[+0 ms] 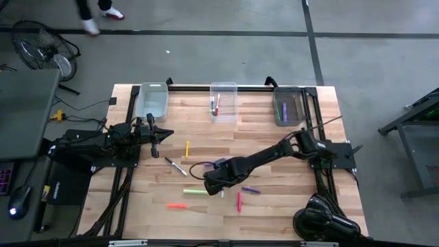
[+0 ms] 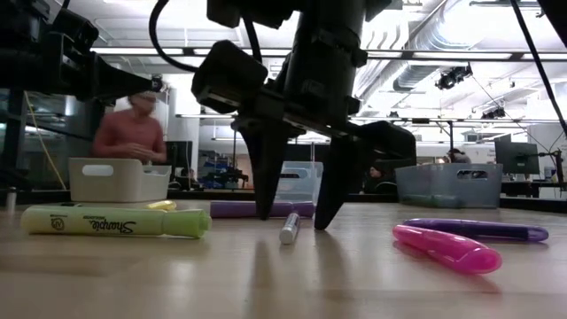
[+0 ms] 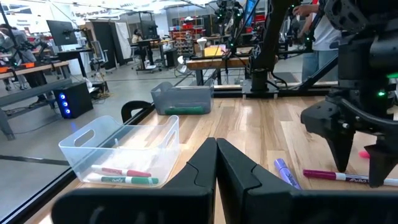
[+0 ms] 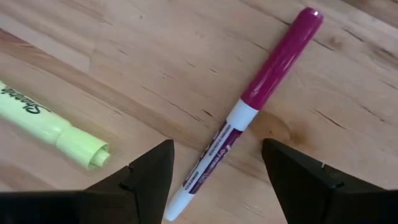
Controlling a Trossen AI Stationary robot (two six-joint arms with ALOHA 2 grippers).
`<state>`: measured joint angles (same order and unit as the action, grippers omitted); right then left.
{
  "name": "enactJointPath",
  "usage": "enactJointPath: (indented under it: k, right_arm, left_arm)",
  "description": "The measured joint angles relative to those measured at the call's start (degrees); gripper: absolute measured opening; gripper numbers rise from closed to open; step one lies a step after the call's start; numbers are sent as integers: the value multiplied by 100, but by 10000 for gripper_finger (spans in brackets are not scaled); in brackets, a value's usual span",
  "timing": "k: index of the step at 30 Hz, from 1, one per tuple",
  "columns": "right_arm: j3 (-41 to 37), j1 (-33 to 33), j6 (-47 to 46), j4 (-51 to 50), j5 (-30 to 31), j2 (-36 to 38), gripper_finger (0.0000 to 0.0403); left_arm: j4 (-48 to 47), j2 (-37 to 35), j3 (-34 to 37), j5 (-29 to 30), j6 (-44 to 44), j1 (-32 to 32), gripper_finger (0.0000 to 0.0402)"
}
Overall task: Pick & Place Markers
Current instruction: Put the maroon marker pen into the transparent bin
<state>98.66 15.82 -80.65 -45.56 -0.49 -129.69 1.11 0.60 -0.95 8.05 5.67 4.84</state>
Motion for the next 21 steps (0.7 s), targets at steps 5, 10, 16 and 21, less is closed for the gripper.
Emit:
enactJointPath:
  k: [5, 10, 16, 21]
  right_arm:
    - [8, 1, 219, -43, -11, -200, 239]
    - [12, 15, 594, -139, 314, -254, 239]
    - [2, 19, 1006, -256, 517, -254, 237]
    - [-1, 12, 1019, -287, 503, -254, 220]
  left_arm:
    - [2, 1, 1, 0, 0, 1, 1]
    - [0, 0, 0, 0, 0, 1, 1]
    - [0, 0, 1, 0, 0, 2, 1]
    - [2, 2, 0, 2, 0, 2, 1]
